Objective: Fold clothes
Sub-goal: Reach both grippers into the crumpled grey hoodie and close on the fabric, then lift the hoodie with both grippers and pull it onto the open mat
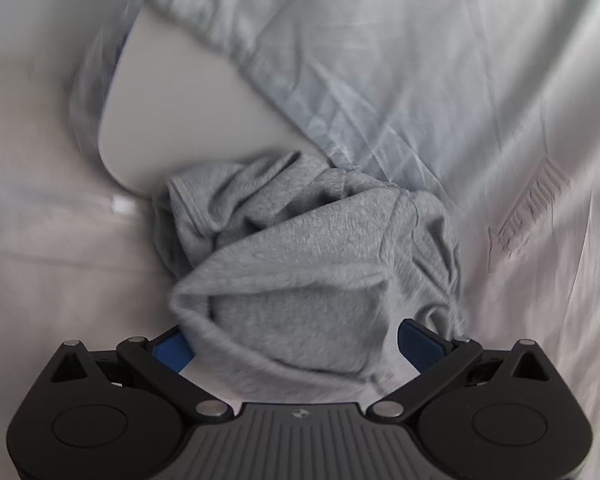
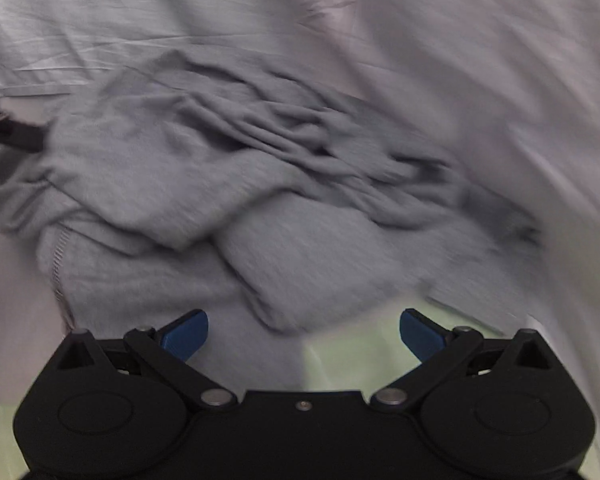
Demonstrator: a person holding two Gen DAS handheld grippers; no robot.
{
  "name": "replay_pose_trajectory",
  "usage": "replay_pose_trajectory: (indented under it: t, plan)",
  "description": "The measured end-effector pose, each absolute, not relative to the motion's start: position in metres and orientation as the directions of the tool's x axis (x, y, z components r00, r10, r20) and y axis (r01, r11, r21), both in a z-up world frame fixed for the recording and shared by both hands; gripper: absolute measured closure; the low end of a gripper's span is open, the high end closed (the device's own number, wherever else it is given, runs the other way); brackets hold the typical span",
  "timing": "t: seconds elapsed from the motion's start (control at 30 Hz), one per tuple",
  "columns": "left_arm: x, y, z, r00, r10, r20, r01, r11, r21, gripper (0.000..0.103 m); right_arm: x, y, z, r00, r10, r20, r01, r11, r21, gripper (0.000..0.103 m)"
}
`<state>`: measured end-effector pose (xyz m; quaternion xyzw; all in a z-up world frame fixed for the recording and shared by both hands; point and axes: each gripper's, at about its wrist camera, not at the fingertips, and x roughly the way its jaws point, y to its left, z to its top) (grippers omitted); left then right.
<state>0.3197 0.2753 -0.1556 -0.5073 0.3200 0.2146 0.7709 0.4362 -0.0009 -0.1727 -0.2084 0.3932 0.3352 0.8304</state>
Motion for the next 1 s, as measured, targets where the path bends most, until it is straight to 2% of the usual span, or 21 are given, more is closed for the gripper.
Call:
replay_pose_trajectory:
  t: [0.1, 0.27, 0.53, 0.67, 0.73, 0.77, 0.83, 0.87, 0.9, 0.93, 1.0]
  plan:
    - [0.324, 0.281, -0.161, 0.701, -0.004, -0.713, -0.665, 0.356, -0.657, 0.001, 0.446, 0.014, -0.179, 0.439, 0.415, -0.797, -0.769, 0.632, -0.095, 0.000]
    - [0.324, 0.284, -0.175, 0.701, -0.030, -0.712, -0.669, 0.316, -0.672, 0.002, 0.468, 0.016, -0.182, 0.362, 0.472, -0.804, -0.798, 0.602, -0.006, 0.000]
    - [0.329, 0.278, -0.170, 0.699, -0.008, -0.715, -0.665, 0.362, -0.653, 0.003, 0.469, 0.021, -0.180, 0.354, 0.471, -0.808, -0.789, 0.615, 0.013, 0.000]
    - [0.327, 0.278, -0.169, 0.700, -0.003, -0.714, -0.666, 0.357, -0.655, 0.006, 0.467, 0.020, -0.177, 0.346, 0.478, -0.808, -0.792, 0.610, 0.021, 0.007]
    - [0.327, 0.274, -0.169, 0.695, 0.015, -0.719, -0.677, 0.350, -0.648, 0.013, 0.466, 0.021, -0.174, 0.339, 0.484, -0.807, -0.799, 0.600, 0.023, 0.018]
    - [0.327, 0.273, -0.170, 0.694, 0.022, -0.720, -0.681, 0.345, -0.646, 0.021, 0.465, 0.021, -0.173, 0.338, 0.486, -0.806, -0.803, 0.595, 0.022, 0.022]
    - [0.324, 0.274, -0.172, 0.698, 0.033, -0.715, -0.683, 0.328, -0.652, 0.029, 0.463, 0.021, -0.169, 0.337, 0.489, -0.804, -0.807, 0.590, 0.020, 0.040]
    - [0.322, 0.274, -0.172, 0.702, 0.035, -0.712, -0.682, 0.321, -0.657, 0.037, 0.462, 0.021, -0.167, 0.338, 0.490, -0.803, -0.807, 0.590, 0.020, 0.046]
    - [0.321, 0.275, -0.171, 0.705, 0.036, -0.708, -0.681, 0.313, -0.662, 0.045, 0.461, 0.020, -0.165, 0.340, 0.491, -0.802, -0.806, 0.591, 0.021, 0.059]
    - [0.319, 0.275, -0.171, 0.709, 0.035, -0.704, -0.678, 0.306, -0.668, 0.048, 0.460, 0.018, -0.163, 0.341, 0.498, -0.797, -0.800, 0.599, 0.032, 0.070]
    - [0.316, 0.277, -0.166, 0.723, 0.023, -0.690, -0.665, 0.295, -0.687, 0.063, 0.458, 0.010, -0.158, 0.341, 0.519, -0.784, -0.773, 0.629, 0.080, 0.080]
